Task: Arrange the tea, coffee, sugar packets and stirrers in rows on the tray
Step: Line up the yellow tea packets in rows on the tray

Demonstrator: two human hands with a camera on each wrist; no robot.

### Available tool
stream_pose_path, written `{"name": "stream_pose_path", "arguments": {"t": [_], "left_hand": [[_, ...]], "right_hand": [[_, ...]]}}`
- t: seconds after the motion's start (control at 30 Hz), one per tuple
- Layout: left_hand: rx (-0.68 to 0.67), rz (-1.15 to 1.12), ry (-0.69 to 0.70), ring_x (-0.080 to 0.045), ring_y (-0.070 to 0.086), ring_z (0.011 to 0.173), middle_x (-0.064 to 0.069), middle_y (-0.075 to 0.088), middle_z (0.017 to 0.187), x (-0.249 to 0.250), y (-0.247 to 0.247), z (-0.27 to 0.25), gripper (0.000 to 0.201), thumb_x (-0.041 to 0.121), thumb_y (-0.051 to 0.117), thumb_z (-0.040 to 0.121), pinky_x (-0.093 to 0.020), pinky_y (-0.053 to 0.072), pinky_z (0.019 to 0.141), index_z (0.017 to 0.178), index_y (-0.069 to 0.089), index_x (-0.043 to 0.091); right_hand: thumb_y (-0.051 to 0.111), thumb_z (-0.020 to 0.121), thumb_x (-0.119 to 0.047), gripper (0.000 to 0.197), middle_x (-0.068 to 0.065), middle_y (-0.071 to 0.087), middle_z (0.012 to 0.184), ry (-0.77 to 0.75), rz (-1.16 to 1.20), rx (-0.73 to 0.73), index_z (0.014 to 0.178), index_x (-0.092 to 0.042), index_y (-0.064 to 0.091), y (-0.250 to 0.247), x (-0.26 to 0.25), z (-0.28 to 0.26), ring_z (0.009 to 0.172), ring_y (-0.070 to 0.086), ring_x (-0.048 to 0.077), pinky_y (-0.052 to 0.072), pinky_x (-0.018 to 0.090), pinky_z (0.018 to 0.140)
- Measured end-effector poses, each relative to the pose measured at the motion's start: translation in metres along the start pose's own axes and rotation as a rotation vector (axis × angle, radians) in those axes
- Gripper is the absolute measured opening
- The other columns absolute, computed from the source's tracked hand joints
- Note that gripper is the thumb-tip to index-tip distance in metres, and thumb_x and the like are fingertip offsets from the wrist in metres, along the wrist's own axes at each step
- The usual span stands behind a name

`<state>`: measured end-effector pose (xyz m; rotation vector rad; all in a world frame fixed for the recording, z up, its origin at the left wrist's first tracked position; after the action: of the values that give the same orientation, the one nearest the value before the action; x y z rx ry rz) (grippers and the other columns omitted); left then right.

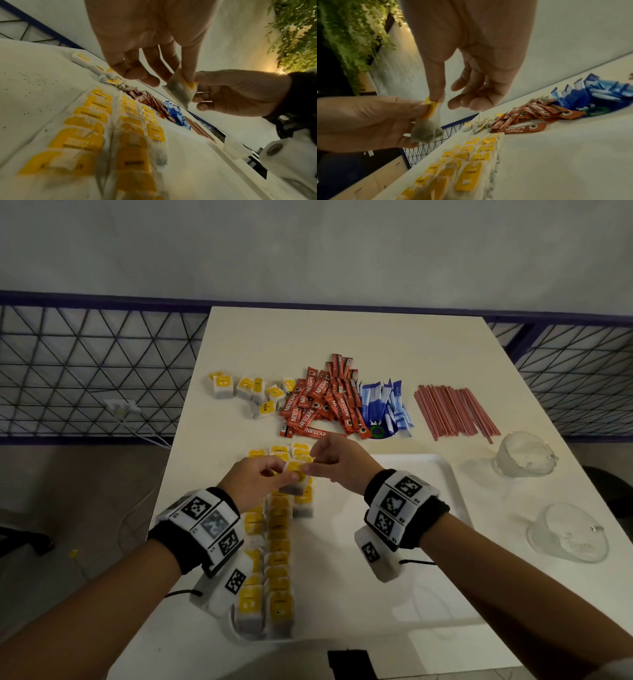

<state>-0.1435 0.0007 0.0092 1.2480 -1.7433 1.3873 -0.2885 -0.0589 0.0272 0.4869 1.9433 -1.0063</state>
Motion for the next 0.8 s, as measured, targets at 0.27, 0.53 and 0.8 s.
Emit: {"name": "stream_pose_path", "arguments": {"t": [0.27, 0.53, 0.8], "left_hand": [[0.046, 0.101, 0.025, -0.005, 0.046, 0.059, 0.007, 0.051, 0.063, -0.002, 0.009, -0.002, 0.025, 0.028, 0.066, 0.084, -0.010, 0.034, 0.054, 0.063, 0.052, 0.024], [-0.046, 0.066, 0.034, -0.007, 0.048, 0.062, 0.005, 0.054, 0.064, -0.005, 0.016, -0.004, 0.022, 0.026, 0.069, 0.081, -0.016, 0.037, 0.060, 0.063, 0.056, 0.022], [-0.138, 0.104, 0.029, -0.008, 0.050, 0.064, 0.006, 0.057, 0.068, -0.008, 0.020, -0.010, 0.019, 0.028, 0.072, 0.077, -0.015, 0.039, 0.061, 0.063, 0.059, 0.026]], "right_hand": [[0.063, 0.087, -0.020, 0.021, -0.006, 0.055, 0.085, -0.090, -0.179, 0.102, 0.107, -0.014, 0.065, 0.004, -0.002, -0.022, 0.077, 0.048, 0.011, 0.034, 0.008, 0.062], [0.061, 0.088, -0.020, 0.019, -0.001, 0.059, 0.091, -0.077, -0.278, 0.083, 0.101, -0.008, 0.068, 0.005, -0.005, -0.026, 0.079, 0.046, 0.010, 0.033, 0.017, 0.068], [0.061, 0.087, -0.029, 0.027, 0.007, 0.068, 0.102, 0.013, -0.328, -0.096, 0.104, -0.009, 0.068, 0.010, 0.002, -0.030, 0.083, 0.051, 0.010, 0.039, 0.020, 0.077]]}}
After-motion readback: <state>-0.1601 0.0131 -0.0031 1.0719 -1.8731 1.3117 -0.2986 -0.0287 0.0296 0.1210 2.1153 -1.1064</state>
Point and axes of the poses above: each hand's wrist, its own z-axis towards the middle knuckle, its own y-axis out of the palm, x = y × z, the point moved 4 cm from there along z, towards the middle knuckle
